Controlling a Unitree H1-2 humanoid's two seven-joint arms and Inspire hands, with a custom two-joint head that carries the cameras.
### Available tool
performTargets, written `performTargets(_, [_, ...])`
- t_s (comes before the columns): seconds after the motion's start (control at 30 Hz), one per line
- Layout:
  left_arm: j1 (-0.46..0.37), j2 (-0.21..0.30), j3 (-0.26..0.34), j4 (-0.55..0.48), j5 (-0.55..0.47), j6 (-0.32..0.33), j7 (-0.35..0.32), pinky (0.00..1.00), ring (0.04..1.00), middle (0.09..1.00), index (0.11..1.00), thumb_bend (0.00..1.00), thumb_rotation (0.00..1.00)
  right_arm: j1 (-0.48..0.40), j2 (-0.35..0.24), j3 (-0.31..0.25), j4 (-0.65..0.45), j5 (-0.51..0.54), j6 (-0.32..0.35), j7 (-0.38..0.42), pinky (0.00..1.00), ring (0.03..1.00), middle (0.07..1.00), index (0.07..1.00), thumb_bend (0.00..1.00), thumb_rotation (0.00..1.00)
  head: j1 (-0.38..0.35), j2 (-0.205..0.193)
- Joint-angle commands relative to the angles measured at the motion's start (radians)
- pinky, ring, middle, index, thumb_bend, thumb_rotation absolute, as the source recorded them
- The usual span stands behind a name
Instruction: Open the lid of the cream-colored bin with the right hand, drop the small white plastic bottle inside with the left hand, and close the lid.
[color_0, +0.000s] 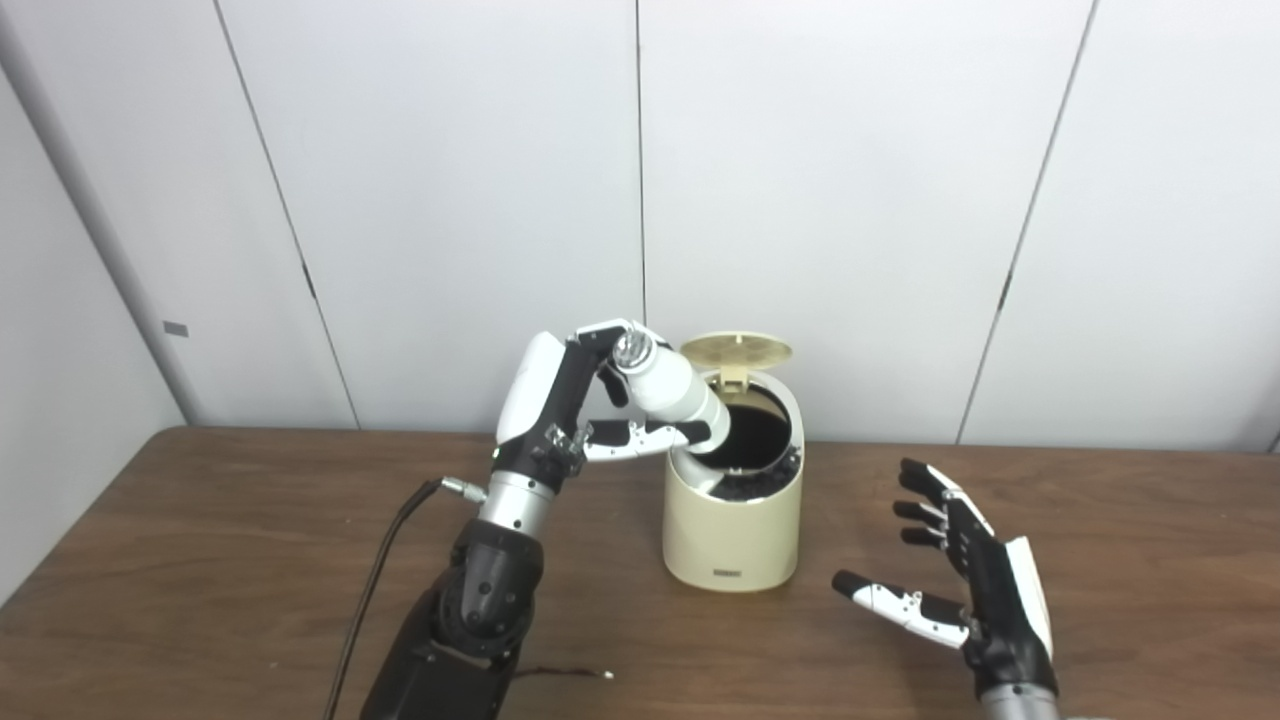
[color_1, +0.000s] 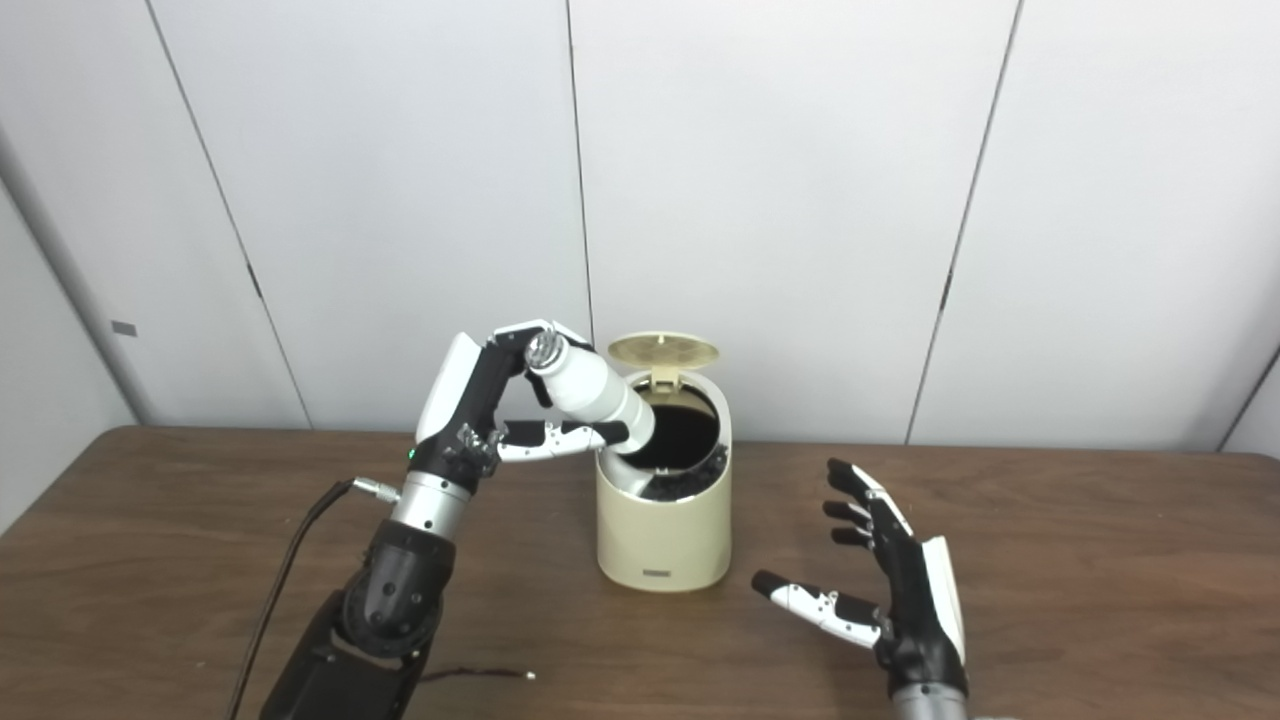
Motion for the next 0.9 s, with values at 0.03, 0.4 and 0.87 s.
performTargets(0.03, [-0.038,-0.011,0.001,0.023,0.013,-0.070,0.059,0.33,0.419,0.471,0.502,0.50,0.00,-0.024,0.007,0.001,-0.040,-0.009,-0.012,-0.010,0.68,0.763,0.839,0.833,0.78,0.22,-0.002,0.003])
performTargets(0.4, [-0.049,-0.031,0.000,0.150,0.039,-0.136,0.139,0.35,0.427,0.492,0.485,0.50,0.00,-0.022,0.009,0.002,-0.053,-0.015,-0.011,-0.009,0.68,0.763,0.836,0.834,0.77,0.23,-0.007,0.007])
performTargets(0.87, [-0.055,-0.028,-0.010,0.207,0.053,-0.125,0.161,0.36,0.430,0.481,0.489,0.51,0.00,-0.019,0.015,0.001,-0.063,-0.013,-0.006,-0.006,0.67,0.759,0.834,0.835,0.78,0.25,-0.012,0.013])
